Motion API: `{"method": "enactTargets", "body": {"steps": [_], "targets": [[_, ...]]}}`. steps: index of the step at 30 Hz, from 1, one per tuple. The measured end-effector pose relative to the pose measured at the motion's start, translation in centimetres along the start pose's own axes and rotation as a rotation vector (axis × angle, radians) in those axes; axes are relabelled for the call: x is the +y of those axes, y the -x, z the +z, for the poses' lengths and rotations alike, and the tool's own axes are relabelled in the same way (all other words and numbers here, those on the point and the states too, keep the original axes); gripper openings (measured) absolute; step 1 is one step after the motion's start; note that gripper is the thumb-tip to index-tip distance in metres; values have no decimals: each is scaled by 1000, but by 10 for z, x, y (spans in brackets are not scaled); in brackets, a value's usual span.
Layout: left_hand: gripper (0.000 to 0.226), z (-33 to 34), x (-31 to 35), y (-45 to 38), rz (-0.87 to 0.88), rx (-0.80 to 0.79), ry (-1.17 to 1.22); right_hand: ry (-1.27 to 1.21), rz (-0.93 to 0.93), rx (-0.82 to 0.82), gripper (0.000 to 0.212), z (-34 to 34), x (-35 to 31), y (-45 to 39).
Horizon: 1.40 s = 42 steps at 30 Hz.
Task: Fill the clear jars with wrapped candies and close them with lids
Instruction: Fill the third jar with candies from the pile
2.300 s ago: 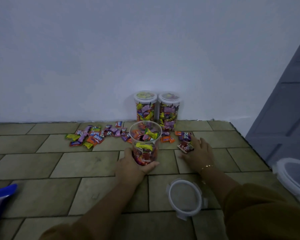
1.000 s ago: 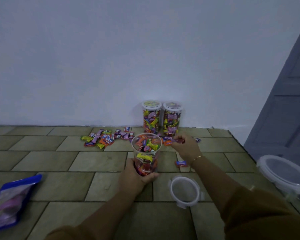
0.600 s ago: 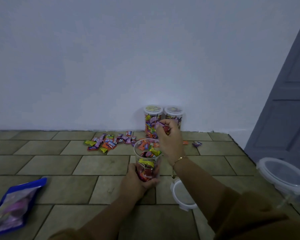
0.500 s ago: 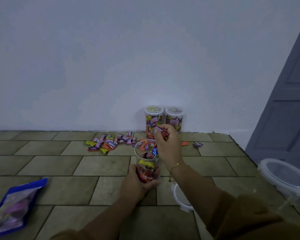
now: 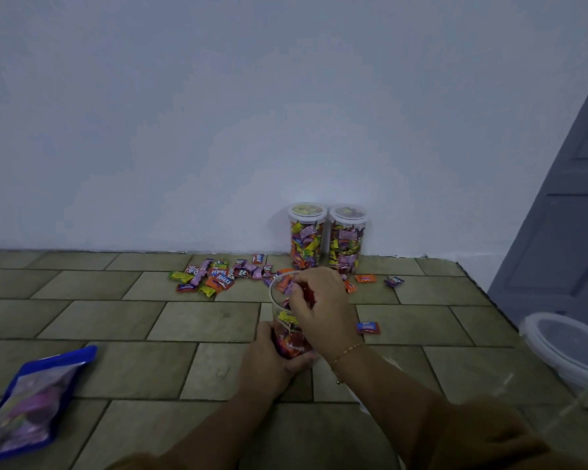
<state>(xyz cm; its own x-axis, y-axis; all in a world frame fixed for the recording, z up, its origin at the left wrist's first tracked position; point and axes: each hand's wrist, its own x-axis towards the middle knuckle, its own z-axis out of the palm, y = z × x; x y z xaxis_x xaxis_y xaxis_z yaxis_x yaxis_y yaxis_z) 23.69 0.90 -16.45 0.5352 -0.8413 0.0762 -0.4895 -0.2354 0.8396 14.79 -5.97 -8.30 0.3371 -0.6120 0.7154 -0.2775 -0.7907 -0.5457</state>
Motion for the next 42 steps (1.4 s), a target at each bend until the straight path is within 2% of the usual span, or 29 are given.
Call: {"method": "enactTargets", "body": {"steps": [6,10,13,16,17,19,23,27,31,37,40,42], "targets": [[83,1,-3,0,0,1,-23,61,-97,3,24,2,5,4],[87,-1,-1,0,-2,-5,6,-37,-72,-13,23,-3,5,3],[89,1,-4,-4,-13,18,-3,-140,28,33,28,-10,10,4],[90,1,-3,-11,-37,34,-1,-78,258,49,26,-22,35,4],[91,1,-1,-14,-42,37,2,4,338,-10,26,-27,49,6],[93,1,1,-19,-42,47,-17,175,435,-228,35,-37,78,8],[92,1,3,-28,-54,69,-44,382,514,-683,44,-50,109,9],[92,4,4,-37,-76,76,-35,493,534,-844,42,-47,124,12],[93,6,3,-48,-92,70,-48,556,473,-776,41,-42,139,13],[88,9,6,-69,-81,46,-54,537,622,-469,40,-39,167,0],[88,11,5,-76,-75,61,-36,576,597,-374,39,-35,184,-6],[88,12,5,-79,-63,69,-36,578,583,-317,51,-32,191,-9]]}}
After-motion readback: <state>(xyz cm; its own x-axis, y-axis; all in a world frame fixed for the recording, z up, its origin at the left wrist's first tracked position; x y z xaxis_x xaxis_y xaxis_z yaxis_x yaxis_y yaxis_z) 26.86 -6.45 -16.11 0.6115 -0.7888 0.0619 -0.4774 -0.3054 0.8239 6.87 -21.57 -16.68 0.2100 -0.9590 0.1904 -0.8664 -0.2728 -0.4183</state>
